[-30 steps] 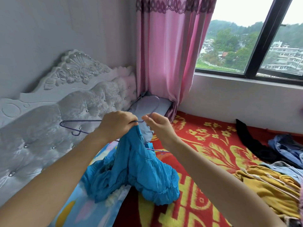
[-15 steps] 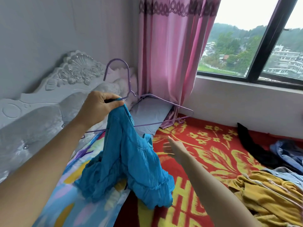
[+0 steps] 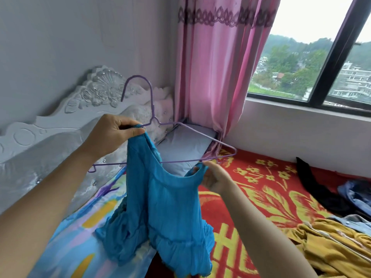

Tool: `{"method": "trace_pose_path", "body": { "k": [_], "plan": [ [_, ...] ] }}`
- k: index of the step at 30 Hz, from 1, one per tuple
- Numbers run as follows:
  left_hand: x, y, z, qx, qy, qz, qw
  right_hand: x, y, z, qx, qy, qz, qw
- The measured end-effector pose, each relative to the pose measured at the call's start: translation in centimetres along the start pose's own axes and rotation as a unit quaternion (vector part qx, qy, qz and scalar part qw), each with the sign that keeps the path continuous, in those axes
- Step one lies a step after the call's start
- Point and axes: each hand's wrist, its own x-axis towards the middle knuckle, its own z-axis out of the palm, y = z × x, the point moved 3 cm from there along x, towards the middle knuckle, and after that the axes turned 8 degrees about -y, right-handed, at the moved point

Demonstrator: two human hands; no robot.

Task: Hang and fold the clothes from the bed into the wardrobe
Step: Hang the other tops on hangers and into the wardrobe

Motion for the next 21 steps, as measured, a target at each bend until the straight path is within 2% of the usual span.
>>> {"method": "trace_pose_path", "body": {
  "k": [4, 8, 11, 15, 21],
  "plan": [
    [-0.7, -2.1, -1.2, -0.035, 0.022, -0.028, 0.999, -3.9, -4.7, -1.8, 0.007, -0.038, -0.113, 0.993],
    [0.0, -3.9, -0.1, -0.048, 0.030, -0.073, 0.996, -6.5, -7.6, -1.6, -0.097, -0.027, -0.194, 0.976],
    [0.7, -4.4, 0.5, -0.063, 0.076, -0.072, 0.992, -7.9, -8.8, -2.0, -0.139, 0.015, -0.219, 0.966],
    [1.6, -4.5, 1.1, -0.062, 0.124, -0.059, 0.989, -9.7, -9.8, -2.0, -0.161, 0.022, -0.249, 0.955],
    [2.2, -3.5, 1.8, -0.038, 0.170, -0.041, 0.984, -11.0, -9.1, -1.8, -0.125, 0.016, -0.276, 0.953]
  ]
}}
